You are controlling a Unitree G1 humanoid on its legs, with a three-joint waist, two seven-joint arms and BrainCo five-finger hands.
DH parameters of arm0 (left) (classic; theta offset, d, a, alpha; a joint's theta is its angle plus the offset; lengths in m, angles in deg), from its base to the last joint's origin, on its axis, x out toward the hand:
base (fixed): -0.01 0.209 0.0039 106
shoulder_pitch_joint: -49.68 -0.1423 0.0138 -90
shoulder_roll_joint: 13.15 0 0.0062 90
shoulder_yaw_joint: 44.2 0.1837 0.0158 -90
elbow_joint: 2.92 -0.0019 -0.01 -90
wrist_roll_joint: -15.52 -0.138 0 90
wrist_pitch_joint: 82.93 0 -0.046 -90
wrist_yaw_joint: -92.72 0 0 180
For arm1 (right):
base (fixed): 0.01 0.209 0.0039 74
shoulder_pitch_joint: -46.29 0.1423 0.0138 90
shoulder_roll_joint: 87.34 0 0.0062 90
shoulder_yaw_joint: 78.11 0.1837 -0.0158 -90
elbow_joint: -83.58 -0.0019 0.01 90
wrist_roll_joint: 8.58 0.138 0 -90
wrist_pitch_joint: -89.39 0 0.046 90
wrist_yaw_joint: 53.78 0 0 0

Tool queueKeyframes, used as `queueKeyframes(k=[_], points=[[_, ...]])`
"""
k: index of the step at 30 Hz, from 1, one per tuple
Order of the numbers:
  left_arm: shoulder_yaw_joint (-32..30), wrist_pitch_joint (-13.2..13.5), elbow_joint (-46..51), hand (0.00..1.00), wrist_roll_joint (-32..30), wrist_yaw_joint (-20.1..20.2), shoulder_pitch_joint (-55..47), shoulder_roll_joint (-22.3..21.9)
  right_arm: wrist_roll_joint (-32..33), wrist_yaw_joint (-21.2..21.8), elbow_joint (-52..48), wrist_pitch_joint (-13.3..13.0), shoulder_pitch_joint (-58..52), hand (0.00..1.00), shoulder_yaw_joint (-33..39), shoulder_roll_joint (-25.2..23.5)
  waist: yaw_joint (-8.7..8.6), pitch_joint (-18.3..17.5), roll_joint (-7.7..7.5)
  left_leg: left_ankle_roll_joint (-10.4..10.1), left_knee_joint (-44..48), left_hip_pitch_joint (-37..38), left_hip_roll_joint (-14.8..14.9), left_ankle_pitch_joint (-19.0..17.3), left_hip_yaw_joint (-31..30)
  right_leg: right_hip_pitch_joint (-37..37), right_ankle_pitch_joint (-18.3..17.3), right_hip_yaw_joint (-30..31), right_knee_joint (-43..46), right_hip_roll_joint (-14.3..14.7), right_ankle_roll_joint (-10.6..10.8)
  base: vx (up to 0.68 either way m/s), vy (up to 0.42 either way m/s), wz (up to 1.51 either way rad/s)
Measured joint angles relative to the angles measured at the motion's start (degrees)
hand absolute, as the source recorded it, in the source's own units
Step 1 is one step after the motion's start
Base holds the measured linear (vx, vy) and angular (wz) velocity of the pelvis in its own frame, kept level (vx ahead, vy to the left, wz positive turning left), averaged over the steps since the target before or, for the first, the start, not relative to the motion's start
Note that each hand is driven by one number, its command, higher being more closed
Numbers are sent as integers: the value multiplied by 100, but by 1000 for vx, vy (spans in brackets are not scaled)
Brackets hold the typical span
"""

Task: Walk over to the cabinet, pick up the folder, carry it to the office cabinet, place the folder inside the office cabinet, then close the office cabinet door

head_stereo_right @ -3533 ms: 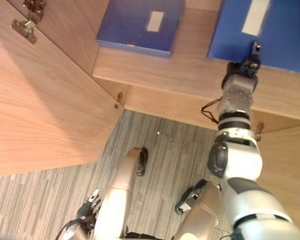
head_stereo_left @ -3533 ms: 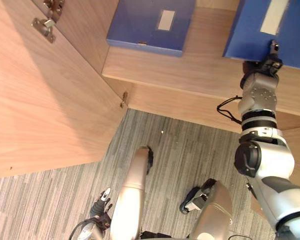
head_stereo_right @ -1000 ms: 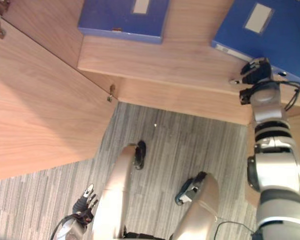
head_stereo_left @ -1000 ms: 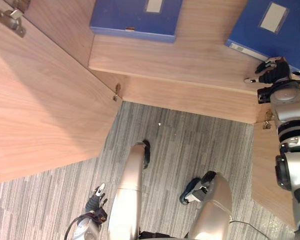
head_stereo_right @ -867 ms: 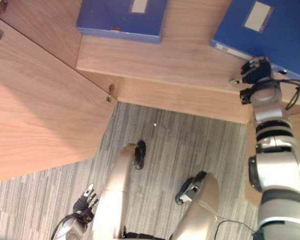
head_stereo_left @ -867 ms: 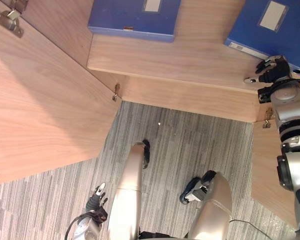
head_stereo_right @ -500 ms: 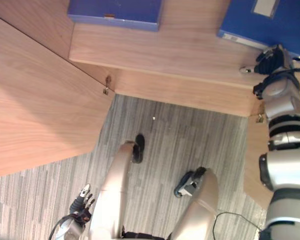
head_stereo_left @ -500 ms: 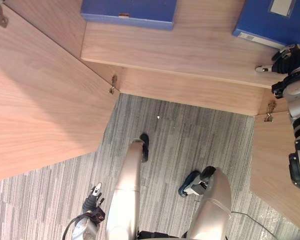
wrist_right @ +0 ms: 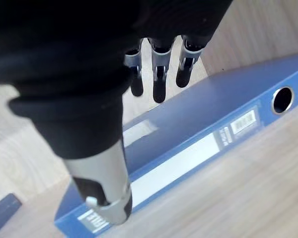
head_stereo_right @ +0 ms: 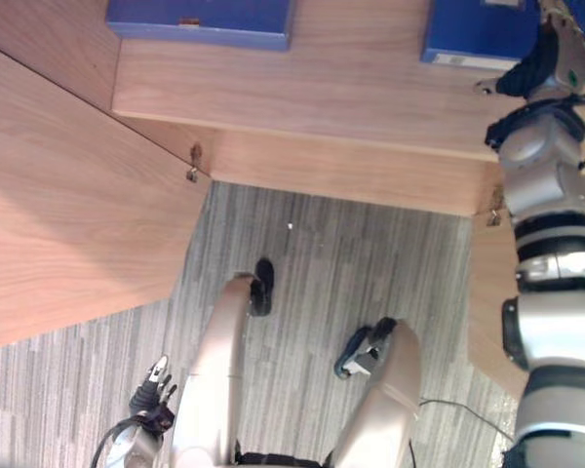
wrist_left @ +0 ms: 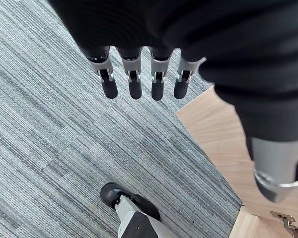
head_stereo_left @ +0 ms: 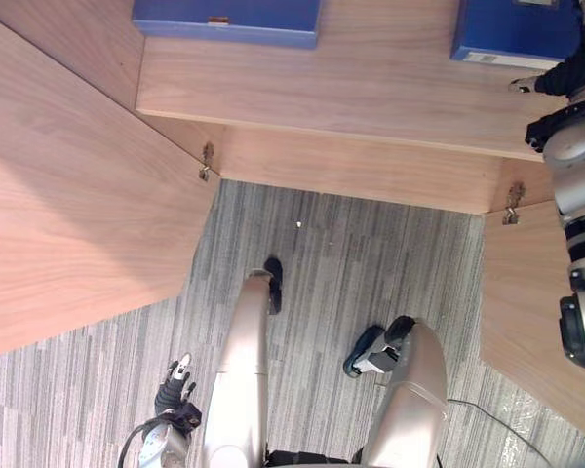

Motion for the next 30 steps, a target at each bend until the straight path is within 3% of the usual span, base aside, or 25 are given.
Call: queueKeyframes(k=[4,11,16,20,24,27,30], points=[[-4,9,-42,0,0,-10,43,2,0,28,5,-10,-338,0,-11,-565,-2,-1,1,-17,-228,260,4,72,-36,308,94,-147,-256,55,-35,5,-8,1],[-24,18,-104,0,0,-10,98,-6,12,272,457,-22,-819,0,-18,-1509,-46,-10,-17,-4,-1517,1427,58,456,31,1445,689,-575,-1609,261,-197,31,9,-3],[-176,16,-162,0,-90,-7,99,12,248,682,806,-24,-1321,0,-19,-2197,-71,-78,-154,10,-2450,2447,111,674,134,2445,1150,-835,-2705,462,-161,52,18,-10],[-266,7,-265,0,-341,40,93,132,248,1106,921,-50,-1691,0,89,-2619,-68,-179,-319,-10,-3557,3456,135,1054,260,3383,1668,-1092,-3877,699,-134,57,3,-9],[-328,-13,-466,0,-514,55,27,140,289,1187,918,-74,-2204,0,802,-2991,-56,-469,-470,-42,-4354,4151,189,1304,402,4022,2045,-1205,-4775,935,-109,80,19,-12],[-474,-35,-813,0,-725,37,-14,118,594,1157,919,-107,-2932,0,1597,-3535,-56,-999,-619,-69,-5016,4625,313,1482,605,4438,2408,-1213,-5626,1234,-102,126,-14,-26],[-550,-70,-1081,0,-925,-10,-5,-41,1317,1008,915,-151,-3833,0,2395,-4071,-103,-1527,-707,-148,-5827,5261,295,1772,805,4906,2764,-1181,-6430,1412,-30,156,-26,-28]])
